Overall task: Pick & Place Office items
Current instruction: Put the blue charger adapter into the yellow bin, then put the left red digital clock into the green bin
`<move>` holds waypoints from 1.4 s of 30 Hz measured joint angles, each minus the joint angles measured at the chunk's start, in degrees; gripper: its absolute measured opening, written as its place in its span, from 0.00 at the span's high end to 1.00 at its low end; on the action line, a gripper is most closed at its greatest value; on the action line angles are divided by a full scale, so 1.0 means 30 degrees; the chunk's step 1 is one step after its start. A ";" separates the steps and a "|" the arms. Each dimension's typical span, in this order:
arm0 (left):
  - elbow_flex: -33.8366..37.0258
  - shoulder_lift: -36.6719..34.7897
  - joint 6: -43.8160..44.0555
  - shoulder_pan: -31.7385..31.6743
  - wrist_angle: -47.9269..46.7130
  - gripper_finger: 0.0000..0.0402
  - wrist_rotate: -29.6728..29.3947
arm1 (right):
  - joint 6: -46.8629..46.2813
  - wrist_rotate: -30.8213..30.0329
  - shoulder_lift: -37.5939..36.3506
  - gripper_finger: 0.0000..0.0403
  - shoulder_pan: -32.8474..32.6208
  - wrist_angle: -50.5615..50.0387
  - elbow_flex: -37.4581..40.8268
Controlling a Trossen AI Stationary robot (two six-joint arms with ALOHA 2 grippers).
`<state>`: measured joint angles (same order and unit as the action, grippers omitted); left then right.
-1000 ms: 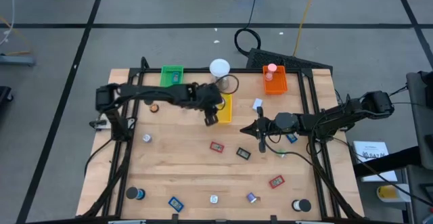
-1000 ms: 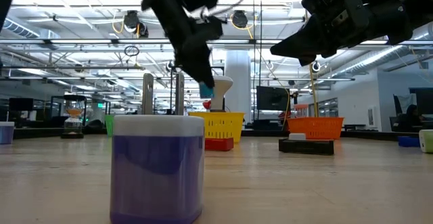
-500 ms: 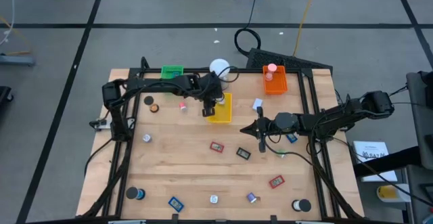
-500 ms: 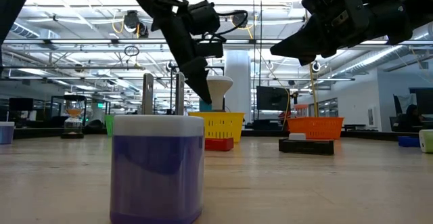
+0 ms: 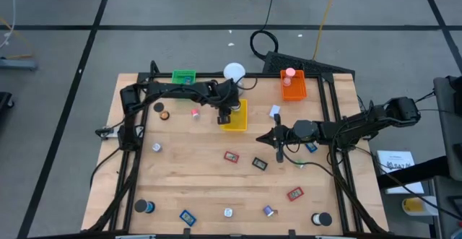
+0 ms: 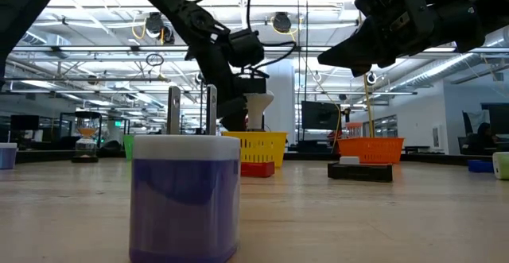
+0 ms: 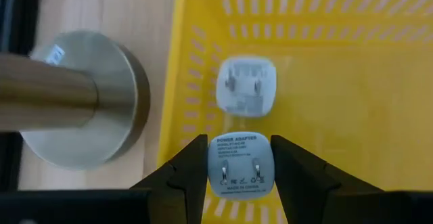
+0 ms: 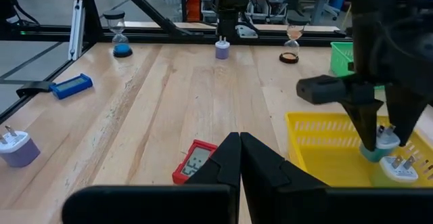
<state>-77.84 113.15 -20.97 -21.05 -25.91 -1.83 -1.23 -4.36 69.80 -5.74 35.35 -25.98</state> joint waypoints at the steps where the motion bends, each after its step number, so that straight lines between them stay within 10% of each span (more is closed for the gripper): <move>1: 0.0000 0.0003 0.0003 -0.0018 -0.0057 0.64 0.0025 | 0.0000 0.0000 0.0000 1.00 0.0005 0.0000 0.0000; 42: -0.0025 -0.0176 -0.0529 0.0759 0.0830 0.47 -0.2666 | 0.0001 0.0007 0.0000 1.00 0.0007 0.0000 0.0007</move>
<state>-77.92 112.63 -22.56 -18.77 -23.42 -9.83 -1.23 -4.34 69.80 -5.72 35.35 -25.96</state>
